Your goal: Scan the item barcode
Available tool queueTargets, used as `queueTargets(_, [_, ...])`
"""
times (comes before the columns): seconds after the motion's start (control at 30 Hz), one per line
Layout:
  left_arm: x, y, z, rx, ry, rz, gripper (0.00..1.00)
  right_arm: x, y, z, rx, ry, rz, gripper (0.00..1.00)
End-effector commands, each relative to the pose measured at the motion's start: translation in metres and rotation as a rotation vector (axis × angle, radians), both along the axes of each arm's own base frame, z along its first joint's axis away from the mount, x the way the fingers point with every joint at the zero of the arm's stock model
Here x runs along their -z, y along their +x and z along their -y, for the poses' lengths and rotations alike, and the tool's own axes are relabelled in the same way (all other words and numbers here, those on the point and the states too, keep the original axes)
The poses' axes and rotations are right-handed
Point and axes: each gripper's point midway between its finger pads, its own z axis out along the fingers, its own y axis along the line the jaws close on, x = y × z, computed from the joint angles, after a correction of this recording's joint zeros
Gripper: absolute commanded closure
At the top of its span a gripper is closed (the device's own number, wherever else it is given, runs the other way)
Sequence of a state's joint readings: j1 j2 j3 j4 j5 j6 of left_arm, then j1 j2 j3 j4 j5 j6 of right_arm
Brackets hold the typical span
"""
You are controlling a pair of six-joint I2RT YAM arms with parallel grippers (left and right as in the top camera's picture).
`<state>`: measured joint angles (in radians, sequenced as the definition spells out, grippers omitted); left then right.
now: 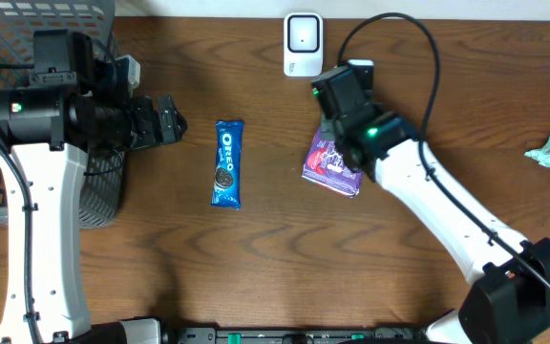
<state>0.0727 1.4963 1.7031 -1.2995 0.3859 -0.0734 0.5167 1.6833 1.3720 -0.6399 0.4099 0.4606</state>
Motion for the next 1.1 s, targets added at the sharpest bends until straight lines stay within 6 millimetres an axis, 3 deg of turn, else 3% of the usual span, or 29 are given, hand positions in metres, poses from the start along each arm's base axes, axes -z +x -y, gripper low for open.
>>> queueTargets(0.0, [0.001,0.001,0.0,0.011,0.01,0.001,0.02,0.029,-0.004,-0.012,-0.05,0.087,-0.106,0.99])
queueTargets(0.23, [0.001,0.001,0.0,0.011,0.01,0.001,0.02,0.101,-0.023,-0.046,-0.147,0.183,-0.322,0.99])
queueTargets(0.33, [0.001,0.001,0.0,0.011,0.01,0.001,0.02,0.128,-0.03,-0.049,-0.151,0.15,-0.387,0.99])
queueTargets(0.43, [0.001,0.001,0.0,0.011,0.01,0.001,0.02,0.142,-0.035,-0.051,-0.153,0.134,-0.421,0.99])
queueTargets(0.5, [0.001,0.001,0.0,0.011,0.01,0.001,0.02,0.14,-0.034,-0.051,-0.154,0.137,-0.415,0.99])
queueTargets(0.63, [0.001,0.001,0.0,0.011,0.01,0.001,0.02,0.101,-0.022,-0.044,-0.138,0.151,-0.332,0.97])
queueTargets(0.73, [0.001,0.001,0.0,0.011,0.01,0.001,0.02,0.055,-0.011,-0.027,-0.097,0.147,-0.222,0.83])
queueTargets(0.77, [0.001,0.001,0.0,0.011,0.01,0.001,0.02,0.039,-0.008,-0.019,-0.088,0.141,-0.181,0.76])
queueTargets(0.87, [0.001,0.001,0.0,0.011,0.01,0.001,0.02,-0.01,-0.007,0.006,-0.073,0.126,-0.066,0.34])
queueTargets(0.97, [0.001,0.001,0.0,0.011,0.01,0.001,0.02,-0.041,-0.017,0.035,-0.022,0.112,-0.017,0.06])
queueTargets(1.0, [0.001,0.001,0.0,0.011,0.01,0.001,0.02,-0.047,-0.021,0.043,-0.008,0.114,-0.015,0.01])
queueTargets(1.07, [0.001,0.001,0.0,0.011,0.01,0.001,0.02,-0.052,-0.032,0.055,0.008,0.123,-0.036,0.01])
